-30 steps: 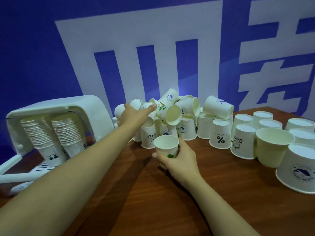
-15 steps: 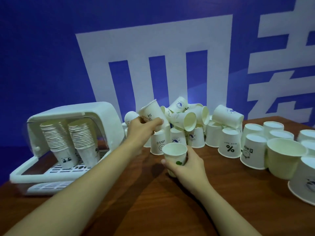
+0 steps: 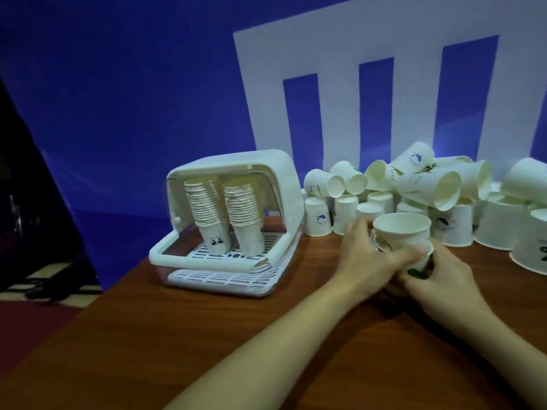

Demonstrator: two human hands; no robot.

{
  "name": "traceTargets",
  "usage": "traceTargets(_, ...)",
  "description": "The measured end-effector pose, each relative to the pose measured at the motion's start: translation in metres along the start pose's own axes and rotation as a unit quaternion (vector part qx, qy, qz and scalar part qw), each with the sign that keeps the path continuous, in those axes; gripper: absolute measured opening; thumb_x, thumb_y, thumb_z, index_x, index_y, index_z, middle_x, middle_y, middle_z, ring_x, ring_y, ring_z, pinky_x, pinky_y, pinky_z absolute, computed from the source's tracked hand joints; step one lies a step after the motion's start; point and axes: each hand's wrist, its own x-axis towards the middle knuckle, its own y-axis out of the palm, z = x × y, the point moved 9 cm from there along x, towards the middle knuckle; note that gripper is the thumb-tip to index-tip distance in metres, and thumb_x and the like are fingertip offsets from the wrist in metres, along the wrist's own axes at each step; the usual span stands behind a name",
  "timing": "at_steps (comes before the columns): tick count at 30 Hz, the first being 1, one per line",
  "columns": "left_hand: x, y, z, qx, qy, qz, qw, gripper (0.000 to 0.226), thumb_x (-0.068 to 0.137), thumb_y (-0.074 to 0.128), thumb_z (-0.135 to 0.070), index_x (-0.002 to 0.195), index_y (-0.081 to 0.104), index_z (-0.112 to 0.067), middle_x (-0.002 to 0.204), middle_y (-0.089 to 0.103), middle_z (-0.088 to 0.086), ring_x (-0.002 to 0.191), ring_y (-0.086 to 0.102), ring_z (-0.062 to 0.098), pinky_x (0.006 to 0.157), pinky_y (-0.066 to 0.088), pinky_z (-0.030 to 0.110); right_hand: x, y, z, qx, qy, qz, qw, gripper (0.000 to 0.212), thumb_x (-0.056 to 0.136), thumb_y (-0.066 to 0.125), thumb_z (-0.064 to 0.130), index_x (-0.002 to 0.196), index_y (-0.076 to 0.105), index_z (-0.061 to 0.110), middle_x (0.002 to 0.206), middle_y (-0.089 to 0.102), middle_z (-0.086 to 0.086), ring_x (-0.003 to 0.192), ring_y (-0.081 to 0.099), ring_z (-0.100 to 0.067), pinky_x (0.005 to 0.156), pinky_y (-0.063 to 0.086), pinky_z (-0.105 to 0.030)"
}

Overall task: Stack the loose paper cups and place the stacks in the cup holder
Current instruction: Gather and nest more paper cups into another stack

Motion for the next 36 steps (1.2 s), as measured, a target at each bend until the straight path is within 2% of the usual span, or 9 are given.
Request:
traceTargets(4, -0.010, -0.002, -0.002, -0.051, 0.057, -0.015, 0.997, 0.098, 0.060, 0.077, -0.067, 0.144, 0.048, -0.025, 0.141, 0.051, -0.007, 0.131, 0.052, 0.008, 0.112, 0.045, 0.029, -0.004, 0.008, 0.006, -0.001, -0.011, 0.008, 1.000, 0.046, 0.083, 0.081, 0.017, 0.121, 0.058, 0.029, 0.102, 0.064, 0.019, 0.090, 0.059, 0.006, 0.067, 0.043, -0.014)
traceTargets(7, -0.014, -0.003, 0.003, -0.042, 0.088, -0.035, 0.995, 0.082, 0.070, 0.069, -0.067, 0.139, 0.055, -0.024, 0.136, 0.052, -0.008, 0.127, 0.053, 0.004, 0.106, 0.044, 0.024, -0.005, 0.007, 0.006, 0.008, -0.019, 0.004, 1.000, 0.043, 0.083, 0.079, 0.021, 0.120, 0.059, 0.033, 0.102, 0.065, 0.023, 0.089, 0.062, 0.015, 0.065, 0.047, -0.007)
traceTargets(18, -0.019, -0.002, -0.008, 0.104, 0.128, -0.073, 0.984, 0.080, 0.071, 0.051, -0.072, 0.128, 0.064, -0.017, 0.125, 0.059, -0.007, 0.129, 0.048, 0.013, 0.114, 0.036, 0.043, 0.001, 0.006, -0.006, 0.001, 0.003, 0.000, 1.000, 0.054, 0.079, 0.078, 0.011, 0.128, 0.060, 0.026, 0.109, 0.068, 0.015, 0.095, 0.062, 0.005, 0.072, 0.046, -0.015)
traceTargets(22, -0.026, 0.006, -0.002, 0.101, 0.099, -0.009, 0.990, 0.087, 0.075, 0.049, -0.076, 0.144, 0.053, -0.023, 0.139, 0.055, -0.007, 0.134, 0.047, 0.012, 0.117, 0.034, 0.041, 0.000, 0.007, -0.001, -0.001, -0.011, 0.004, 1.000, 0.052, 0.078, 0.080, 0.028, 0.124, 0.057, 0.031, 0.107, 0.064, 0.019, 0.097, 0.058, 0.006, 0.072, 0.044, -0.015)
traceTargets(24, -0.026, 0.000, -0.004, 0.011, 0.111, -0.019, 0.994, 0.076, 0.087, 0.051, -0.065, 0.147, 0.050, -0.020, 0.140, 0.057, -0.003, 0.131, 0.053, 0.014, 0.113, 0.040, 0.035, 0.000, 0.008, 0.001, -0.001, -0.011, 0.005, 1.000, 0.052, 0.080, 0.082, 0.032, 0.125, 0.055, 0.033, 0.106, 0.062, 0.020, 0.096, 0.058, 0.005, 0.071, 0.042, -0.015)
traceTargets(26, -0.023, -0.020, -0.002, -0.046, 0.122, -0.102, 0.986, 0.054, 0.096, 0.049, -0.043, 0.143, 0.055, -0.015, 0.134, 0.062, 0.000, 0.121, 0.059, 0.014, 0.105, 0.045, 0.028, 0.000, 0.007, 0.003, -0.003, -0.018, -0.002, 1.000, 0.053, 0.079, 0.085, 0.034, 0.123, 0.056, 0.034, 0.107, 0.062, 0.017, 0.094, 0.058, 0.002, 0.073, 0.042, -0.014)
traceTargets(30, -0.009, -0.046, 0.013, 0.034, 0.095, -0.239, 0.966, 0.044, 0.092, 0.045, -0.010, 0.132, 0.063, -0.013, 0.132, 0.064, 0.000, 0.121, 0.057, 0.017, 0.109, 0.046, 0.041, -0.005, 0.008, 0.008, 0.011, -0.025, -0.001, 1.000, 0.056, 0.073, 0.090, 0.040, 0.114, 0.053, 0.040, 0.103, 0.057, 0.026, 0.091, 0.052, 0.012, 0.074, 0.039, -0.011)
traceTargets(33, 0.016, -0.031, 0.011, 0.188, 0.102, -0.169, 0.962, 0.063, 0.089, 0.051, 0.004, 0.148, 0.052, -0.017, 0.157, 0.048, 0.001, 0.146, 0.039, 0.022, 0.124, 0.030, 0.039, -0.006, 0.007, 0.009, 0.023, -0.032, 0.002, 0.999, 0.051, 0.074, 0.091, 0.037, 0.104, 0.051, 0.047, 0.102, 0.056, 0.028, 0.092, 0.051, 0.014, 0.076, 0.041, -0.017)
traceTargets(36, 0.038, 0.000, 0.026, 0.368, 0.080, -0.020, 0.926, 0.091, 0.094, 0.069, -0.021, 0.166, 0.013, -0.030, 0.175, 0.004, -0.007, 0.161, 0.000, 0.025, 0.129, 0.012, 0.045, -0.004, 0.009, 0.009, 0.030, -0.038, 0.001, 0.999, 0.051, 0.075, 0.091, 0.034, 0.103, 0.050, 0.048, 0.101, 0.057, 0.028, 0.091, 0.052, 0.015, 0.076, 0.041, -0.016)
